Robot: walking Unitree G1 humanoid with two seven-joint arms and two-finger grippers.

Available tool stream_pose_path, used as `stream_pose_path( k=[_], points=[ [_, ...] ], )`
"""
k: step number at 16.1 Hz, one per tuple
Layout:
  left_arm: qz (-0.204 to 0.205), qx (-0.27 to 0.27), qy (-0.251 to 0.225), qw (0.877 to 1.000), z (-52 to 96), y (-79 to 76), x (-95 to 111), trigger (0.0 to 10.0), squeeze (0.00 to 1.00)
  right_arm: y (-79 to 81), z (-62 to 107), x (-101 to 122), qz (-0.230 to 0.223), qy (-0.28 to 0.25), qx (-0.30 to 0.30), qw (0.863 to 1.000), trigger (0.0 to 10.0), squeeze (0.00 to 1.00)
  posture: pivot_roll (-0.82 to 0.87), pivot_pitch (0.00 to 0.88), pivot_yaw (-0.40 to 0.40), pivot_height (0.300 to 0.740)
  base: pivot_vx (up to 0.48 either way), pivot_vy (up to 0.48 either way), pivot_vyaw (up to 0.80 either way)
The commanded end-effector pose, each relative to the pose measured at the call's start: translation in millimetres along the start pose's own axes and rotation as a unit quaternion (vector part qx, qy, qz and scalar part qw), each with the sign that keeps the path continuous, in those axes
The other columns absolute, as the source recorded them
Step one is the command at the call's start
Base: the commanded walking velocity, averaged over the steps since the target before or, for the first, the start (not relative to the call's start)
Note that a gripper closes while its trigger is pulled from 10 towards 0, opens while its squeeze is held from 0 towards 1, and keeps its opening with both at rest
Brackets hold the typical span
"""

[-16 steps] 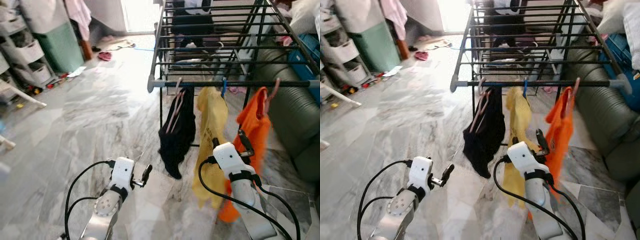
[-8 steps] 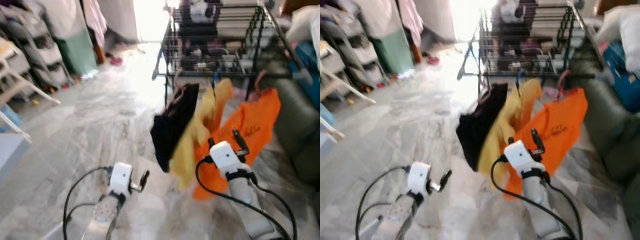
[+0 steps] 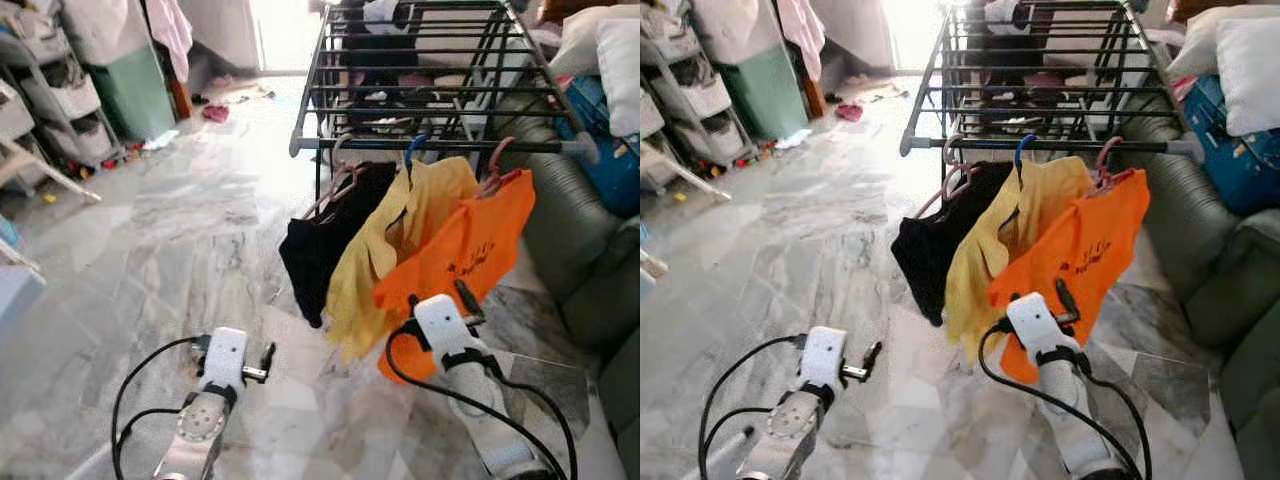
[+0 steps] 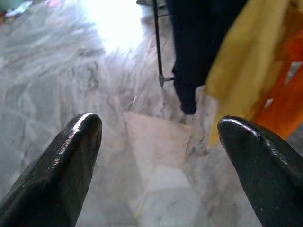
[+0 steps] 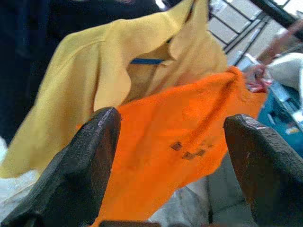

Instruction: Hang hanger

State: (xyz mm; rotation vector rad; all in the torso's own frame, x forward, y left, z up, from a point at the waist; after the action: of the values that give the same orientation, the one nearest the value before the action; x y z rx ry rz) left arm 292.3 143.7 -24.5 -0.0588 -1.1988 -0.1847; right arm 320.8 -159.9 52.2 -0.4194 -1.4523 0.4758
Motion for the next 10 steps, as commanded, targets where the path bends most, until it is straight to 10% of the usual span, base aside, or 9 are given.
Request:
stream_pose_path(
  k=[1,5,10],
  points=[
    [-0.002,0.010,-0.005,1.000,-0.5,4.9,2,10.0,0.00,0.4,-2.9,5,-0.004,-0.010,0.003,1.000,10.0,0.00,-0.11,0.000,0.025,0.740,0.000,0.000,0.00],
    [0.021,0.082,-0.059,0.995,11.2,22.8,12,10.0,0.00,10.0,-15.0,15,-0.012,-0.026,0.043,0.999,10.0,0.00,-0.03,0.000,-0.060,0.740,0.000,0.000,0.00],
    [0.009,0.131,-0.157,0.979,27.1,51.0,52,10.0,0.00,-7.2,-11.6,1,-0.150,0.010,-0.014,0.989,10.0,0.00,-0.04,0.000,-0.020,0.740,0.000,0.000,0.00]
  ],
)
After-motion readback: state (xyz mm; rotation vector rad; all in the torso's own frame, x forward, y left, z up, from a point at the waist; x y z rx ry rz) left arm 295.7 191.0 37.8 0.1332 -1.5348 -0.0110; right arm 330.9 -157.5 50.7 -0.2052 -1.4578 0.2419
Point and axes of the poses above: a point about 5 cm out from each wrist's last joint towards the gripper, its own z axis pointing back from the gripper into the wrist, its own x axis along the axis of the wrist's last joint, y = z × x, the point moved 4 cm from there along -z, pointing out of the wrist towards the gripper, and after that the axes turned 1 degree about z, right-handed, at the moved point
